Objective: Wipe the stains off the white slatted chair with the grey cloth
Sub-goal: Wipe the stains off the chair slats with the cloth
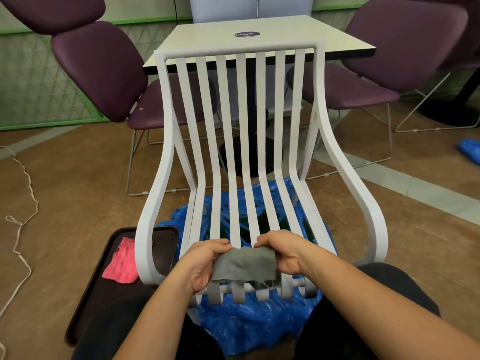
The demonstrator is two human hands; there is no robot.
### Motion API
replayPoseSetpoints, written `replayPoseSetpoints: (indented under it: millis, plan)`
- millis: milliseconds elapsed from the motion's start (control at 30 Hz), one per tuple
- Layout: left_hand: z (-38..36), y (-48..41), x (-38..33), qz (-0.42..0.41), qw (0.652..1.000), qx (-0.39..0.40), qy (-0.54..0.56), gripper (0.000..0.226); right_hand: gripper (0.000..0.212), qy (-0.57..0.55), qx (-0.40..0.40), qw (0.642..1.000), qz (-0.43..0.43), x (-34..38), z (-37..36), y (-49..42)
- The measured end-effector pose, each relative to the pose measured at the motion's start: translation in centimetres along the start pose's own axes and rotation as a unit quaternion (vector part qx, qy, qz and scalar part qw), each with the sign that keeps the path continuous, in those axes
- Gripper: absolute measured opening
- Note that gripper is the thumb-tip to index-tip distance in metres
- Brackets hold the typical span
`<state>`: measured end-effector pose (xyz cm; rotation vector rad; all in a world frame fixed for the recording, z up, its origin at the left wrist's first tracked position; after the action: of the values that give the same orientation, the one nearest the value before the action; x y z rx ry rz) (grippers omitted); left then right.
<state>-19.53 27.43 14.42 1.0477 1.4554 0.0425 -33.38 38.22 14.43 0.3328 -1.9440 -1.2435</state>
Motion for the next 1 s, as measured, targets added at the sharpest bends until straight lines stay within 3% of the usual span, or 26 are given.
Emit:
replayPoseSetpoints:
  millis: [67,167,267,500,667,833,900,1000]
  plan:
    - [0.1,-0.1,-0.3,-0.022,1.000,-0.001,0.014,0.045,0.039,0.034,-0.065,0.992,0.104,1.3,0.7,-0.5]
    - [0.1,-0.2,-1.4,-0.087,0.995,-0.014,0.049,0.052,0.065,-0.008,-0.060,0.981,0.182,2.1,0.7,-0.3]
    - [-0.3,0.0,-1.4,-0.099,0.993,-0.009,0.057,0.051,0.062,-0.045,-0.048,0.989,0.135,1.4,0.6,-0.1]
    - [-0.4,0.9,-2.7,-0.139,0.983,0.024,0.120,0.043,0.041,0.057,0.011,0.998,0.035,0.9,0.1,1.0]
    - [-1.3,2.2,-3.8,-0.149,0.966,0.088,0.192,0.047,0.076,0.054,0.088,0.994,-0.037,-0.4,-0.2,0.6]
    - [-2.2,3.3,-4.7,-0.152,0.936,0.162,0.274,0.049,0.106,-0.027,0.231,0.968,-0.094,-1.2,-2.5,0.7]
    - [-2.4,3.3,-4.3,-0.138,0.936,0.165,0.278,0.049,0.102,-0.067,0.258,0.960,-0.090,-1.3,-3.3,1.0]
    - [-2.4,3.0,-3.7,-0.124,0.942,0.160,0.267,0.049,0.072,-0.181,0.257,0.948,-0.048,-0.9,-4.1,1.1]
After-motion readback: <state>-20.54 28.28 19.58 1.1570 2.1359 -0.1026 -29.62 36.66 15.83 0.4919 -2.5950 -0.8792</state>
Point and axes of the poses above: each hand's wrist, its own y-axis away from the middle knuckle, its own z-axis out of the back of the hand, x = y × z, the point moved 6 cm from there along -y, towards the middle knuckle, and after that the axes turned 7 degrees about -z, right-handed, at the moved point
